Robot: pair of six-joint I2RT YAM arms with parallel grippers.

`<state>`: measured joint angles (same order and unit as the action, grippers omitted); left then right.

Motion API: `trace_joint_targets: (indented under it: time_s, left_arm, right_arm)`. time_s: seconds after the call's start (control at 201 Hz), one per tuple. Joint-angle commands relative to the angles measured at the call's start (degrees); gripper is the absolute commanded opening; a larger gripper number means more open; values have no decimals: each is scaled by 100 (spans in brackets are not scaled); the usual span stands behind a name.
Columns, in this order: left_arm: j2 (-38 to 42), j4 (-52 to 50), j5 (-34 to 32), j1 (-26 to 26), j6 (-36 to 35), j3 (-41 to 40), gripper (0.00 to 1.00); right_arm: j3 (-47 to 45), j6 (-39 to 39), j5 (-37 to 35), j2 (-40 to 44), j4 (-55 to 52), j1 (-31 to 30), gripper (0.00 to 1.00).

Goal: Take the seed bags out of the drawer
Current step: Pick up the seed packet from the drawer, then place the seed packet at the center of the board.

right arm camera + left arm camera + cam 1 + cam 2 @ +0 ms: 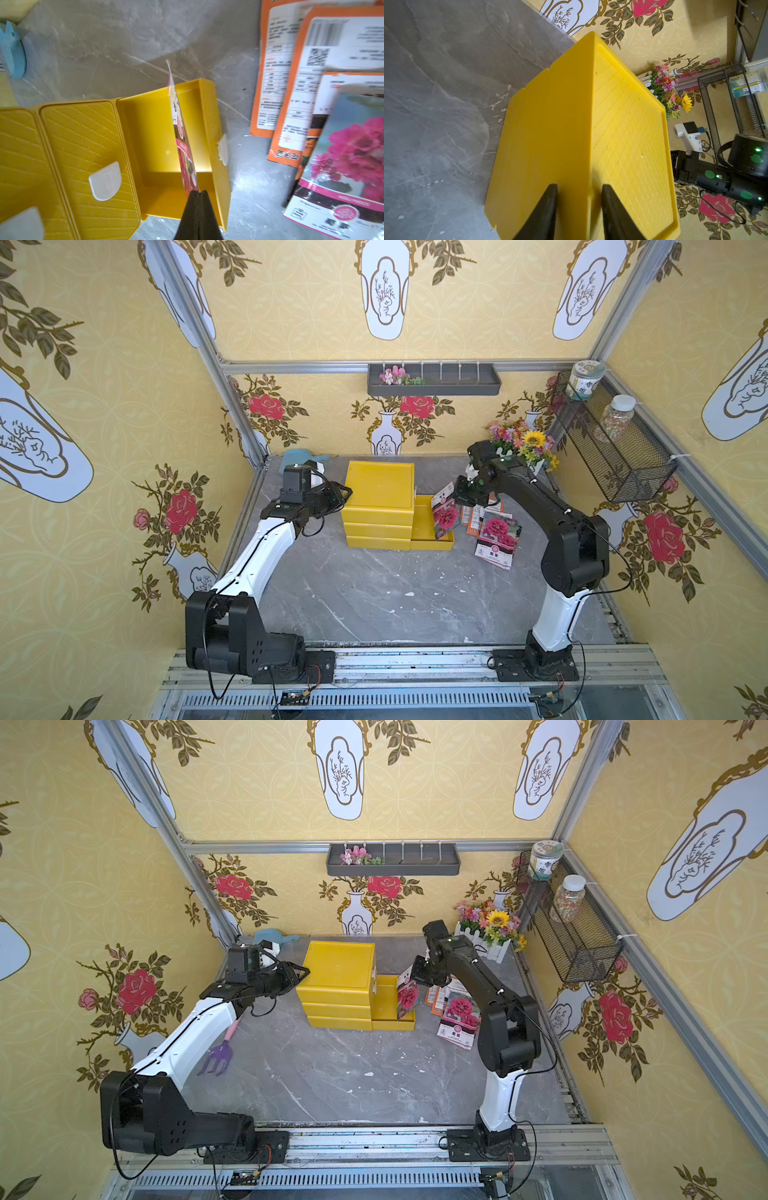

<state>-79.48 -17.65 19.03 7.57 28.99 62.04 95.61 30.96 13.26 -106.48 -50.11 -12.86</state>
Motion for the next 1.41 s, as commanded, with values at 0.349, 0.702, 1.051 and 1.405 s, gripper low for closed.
trace_joint_targets:
  time_s: [0.349,0.702,1.051,1.405]
  left_arm:
    - [-182,-856,-88,7,-78,6,39]
    - [-205,-892,-83,8,-78,58,39]
    - [-210,-908,-101,8,-87,63,39]
    - [-85,-896,-160,8,-39,-83,39]
  right_arm:
    - [-674,-500,211,539,-201,1260,0]
    - [-1335,-722,-735,307,-390,1488,0]
    - [-1383,-679,-1351,381,-430,1493,24]
    - [-1243,-569,-915,295,-125,1129,39]
